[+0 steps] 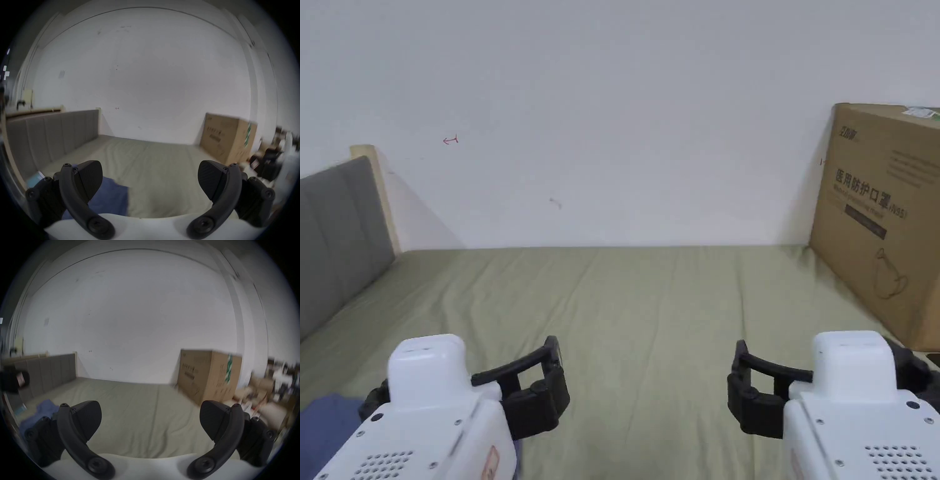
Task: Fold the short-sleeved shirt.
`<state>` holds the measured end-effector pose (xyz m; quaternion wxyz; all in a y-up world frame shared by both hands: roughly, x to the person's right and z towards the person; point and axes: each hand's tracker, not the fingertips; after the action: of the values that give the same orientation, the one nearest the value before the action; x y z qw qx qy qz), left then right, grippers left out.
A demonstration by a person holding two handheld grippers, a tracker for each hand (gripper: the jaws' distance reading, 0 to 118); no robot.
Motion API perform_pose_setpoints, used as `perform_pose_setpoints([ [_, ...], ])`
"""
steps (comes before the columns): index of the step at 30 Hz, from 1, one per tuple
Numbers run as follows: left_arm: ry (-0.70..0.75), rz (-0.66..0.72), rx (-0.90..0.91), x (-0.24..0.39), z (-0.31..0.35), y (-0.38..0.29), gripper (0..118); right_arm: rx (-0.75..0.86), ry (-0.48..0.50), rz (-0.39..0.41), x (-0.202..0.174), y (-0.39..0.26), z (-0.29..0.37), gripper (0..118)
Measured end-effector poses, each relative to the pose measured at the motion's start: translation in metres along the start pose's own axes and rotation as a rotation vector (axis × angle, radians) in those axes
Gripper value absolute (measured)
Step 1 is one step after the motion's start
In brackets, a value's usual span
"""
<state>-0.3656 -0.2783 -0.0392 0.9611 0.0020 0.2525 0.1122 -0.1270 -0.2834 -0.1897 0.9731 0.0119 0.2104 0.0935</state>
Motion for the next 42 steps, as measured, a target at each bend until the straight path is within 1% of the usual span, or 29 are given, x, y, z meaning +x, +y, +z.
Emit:
perform_pose_setpoints([
  [2,-0.109,0.265,0.032,-0.017,0.002,0.0,117,0.031,-0.06,0.21,-0.022,0.01,0.001,118],
  [3,-0.136,0.449,0.045,-0.028,0.0,-0.006,117,0.044,-0.102,0.366,-0.039,0.012,-0.002,118],
  [5,-0.141,0.718,-0.006,-0.05,-0.01,-0.023,117,0.073,-0.138,0.674,-0.068,0.003,-0.005,118],
  [7,-0.087,0.95,-0.079,-0.071,-0.019,-0.05,117,0.139,-0.116,1.056,-0.092,-0.026,-0.008,118],
  [8,-0.065,1.048,-0.094,-0.078,-0.021,-0.065,117,0.184,-0.138,1.188,-0.099,-0.041,-0.008,118],
  [9,-0.053,1.129,-0.101,-0.085,-0.022,-0.078,117,0.203,-0.135,1.259,-0.103,-0.053,-0.009,118],
  [10,-0.052,1.184,-0.094,-0.091,-0.021,-0.089,117,0.177,-0.082,1.233,-0.106,-0.059,-0.009,118],
  [11,-0.03,1.213,-0.076,-0.092,-0.019,-0.094,117,0.115,-0.015,1.143,-0.107,-0.06,-0.009,118],
  [13,0.028,1.111,-0.104,-0.09,-0.017,-0.09,117,-0.014,0.073,0.934,-0.105,-0.048,-0.012,118],
  [14,0.033,1.006,-0.108,-0.086,-0.018,-0.08,117,-0.023,0.077,0.807,-0.101,-0.04,-0.015,118],
  [17,0.091,0.509,-0.097,-0.05,-0.019,-0.034,117,-0.105,0.108,0.324,-0.064,-0.006,-0.026,118],
  [19,0.085,0.129,-0.042,-0.015,-0.016,-0.013,117,-0.168,0.142,-0.061,-0.029,0.004,-0.032,118],
  [20,0.075,-0.045,-0.021,0.0,-0.013,-0.009,118,-0.183,0.157,-0.222,-0.014,-0.001,-0.034,118],
  [21,0.073,-0.216,-0.003,0.016,-0.011,-0.008,118,-0.187,0.116,-0.337,-0.004,-0.012,-0.034,118],
  [22,0.092,-0.343,-0.001,0.028,-0.008,-0.014,118,-0.2,0.054,-0.377,0.0,-0.022,-0.028,118],
  [23,0.116,-0.462,-0.013,0.038,-0.005,-0.02,118,-0.205,0.04,-0.383,0.004,-0.031,-0.022,118],
  [24,0.148,-0.539,-0.012,0.047,-0.002,-0.028,118,-0.214,0.013,-0.337,0.003,-0.042,-0.018,118],
  [25,0.156,-0.556,0.005,0.046,0.001,-0.036,118,-0.238,-0.029,-0.283,0.002,-0.046,-0.015,118],
  [26,0.149,-0.556,0.015,0.048,0.003,-0.038,118,-0.232,-0.046,-0.244,0.001,-0.047,-0.011,118],
  [29,0.077,-0.337,-0.041,0.041,0.003,-0.029,118,-0.122,-0.086,-0.144,-0.008,-0.038,-0.003,118],
  [30,0.071,-0.304,-0.037,0.039,0.003,-0.025,118,-0.069,-0.024,-0.128,-0.009,-0.032,0.0,118],
  [32,0.087,-0.284,-0.016,0.037,0.004,-0.016,118,-0.016,-0.025,-0.111,-0.014,-0.019,0.003,118],
  [36,0.133,-0.236,0.009,0.03,0.007,-0.002,111,-0.01,-0.04,-0.101,-0.02,-0.012,0.003,118],
  [37,0.153,-0.211,0.017,0.03,0.008,0.0,101,-0.009,-0.024,-0.112,-0.019,-0.013,0.004,116],
  [38,0.155,-0.204,0.018,0.028,0.008,0.0,83,-0.015,-0.007,-0.124,-0.02,-0.014,0.006,110],
  [39,0.154,-0.203,0.021,0.026,0.008,-0.002,44,-0.01,-0.001,-0.13,-0.02,-0.016,0.005,80],
  [40,0.192,-0.221,0.022,0.028,0.006,-0.005,15,-0.016,-0.021,-0.12,-0.023,-0.018,0.004,37],
  [41,0.236,-0.267,0.03,0.03,0.006,-0.009,4,-0.026,-0.065,-0.107,-0.024,-0.021,0.001,4],
  [42,0.2,-0.321,0.037,0.03,0.008,-0.012,3,-0.021,-0.081,-0.097,-0.024,-0.023,0.001,4],
])
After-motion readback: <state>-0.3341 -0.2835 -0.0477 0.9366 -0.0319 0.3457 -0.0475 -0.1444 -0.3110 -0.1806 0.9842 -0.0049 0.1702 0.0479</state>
